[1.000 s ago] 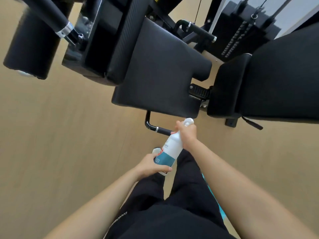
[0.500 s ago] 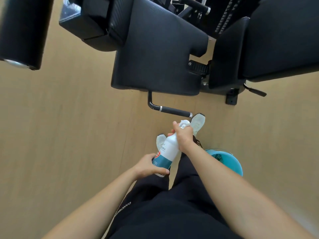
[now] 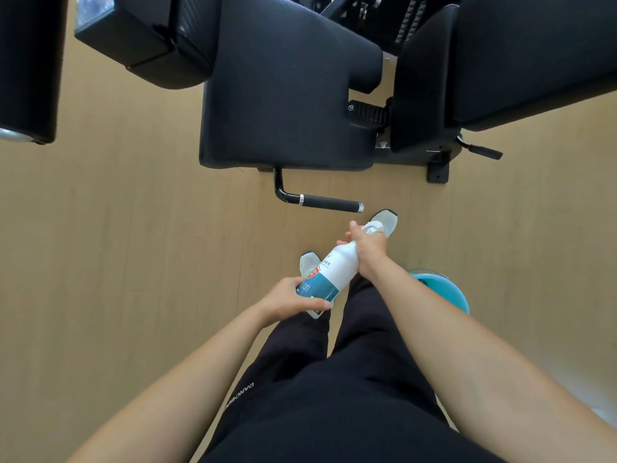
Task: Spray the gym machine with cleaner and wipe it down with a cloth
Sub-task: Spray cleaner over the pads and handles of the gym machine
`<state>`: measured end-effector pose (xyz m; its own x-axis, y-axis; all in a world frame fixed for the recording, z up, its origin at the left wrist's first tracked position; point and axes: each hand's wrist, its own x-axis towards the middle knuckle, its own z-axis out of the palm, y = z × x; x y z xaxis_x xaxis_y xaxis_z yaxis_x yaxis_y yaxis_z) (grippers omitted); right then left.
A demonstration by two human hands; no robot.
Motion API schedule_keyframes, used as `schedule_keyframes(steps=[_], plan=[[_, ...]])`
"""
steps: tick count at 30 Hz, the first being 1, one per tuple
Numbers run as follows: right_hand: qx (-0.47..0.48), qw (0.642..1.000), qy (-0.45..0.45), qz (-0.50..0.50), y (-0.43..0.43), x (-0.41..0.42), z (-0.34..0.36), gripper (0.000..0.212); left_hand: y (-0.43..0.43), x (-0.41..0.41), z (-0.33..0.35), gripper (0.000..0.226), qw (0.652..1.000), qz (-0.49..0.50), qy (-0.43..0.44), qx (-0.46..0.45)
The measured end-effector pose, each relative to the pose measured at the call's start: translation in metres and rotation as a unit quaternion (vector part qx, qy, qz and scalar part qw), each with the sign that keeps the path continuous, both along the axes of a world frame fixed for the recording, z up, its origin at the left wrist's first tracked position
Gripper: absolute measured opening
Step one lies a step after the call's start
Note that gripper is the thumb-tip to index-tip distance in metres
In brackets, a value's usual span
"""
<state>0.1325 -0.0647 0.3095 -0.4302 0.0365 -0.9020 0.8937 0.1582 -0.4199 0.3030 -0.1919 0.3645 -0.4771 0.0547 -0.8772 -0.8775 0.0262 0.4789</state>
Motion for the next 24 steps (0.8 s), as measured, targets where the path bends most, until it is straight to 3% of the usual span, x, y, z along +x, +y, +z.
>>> schedule_keyframes(steps=[5,10,15,24], plan=[[0.013,1.0,0.003,0.017,-0.016,-0.009,0.007,0.033,-0.011,-0.007,0.004,0.025,1.0,0.0,0.002,-0.003],[-0.025,0.995,0.037,0.089,-0.053,-0.021,0.028,0.026,-0.026,-0.012,0.013,0.043,1.0,0.013,0.012,0.002],[-0.055,0.978,0.127,0.157,-0.092,-0.063,0.056,0.02,-0.041,-0.046,0.026,0.049,0.997,0.05,0.06,-0.024],[-0.1,0.946,0.152,0.267,-0.121,-0.157,0.067,0.033,-0.039,-0.129,0.028,0.056,0.988,0.122,0.079,-0.051]])
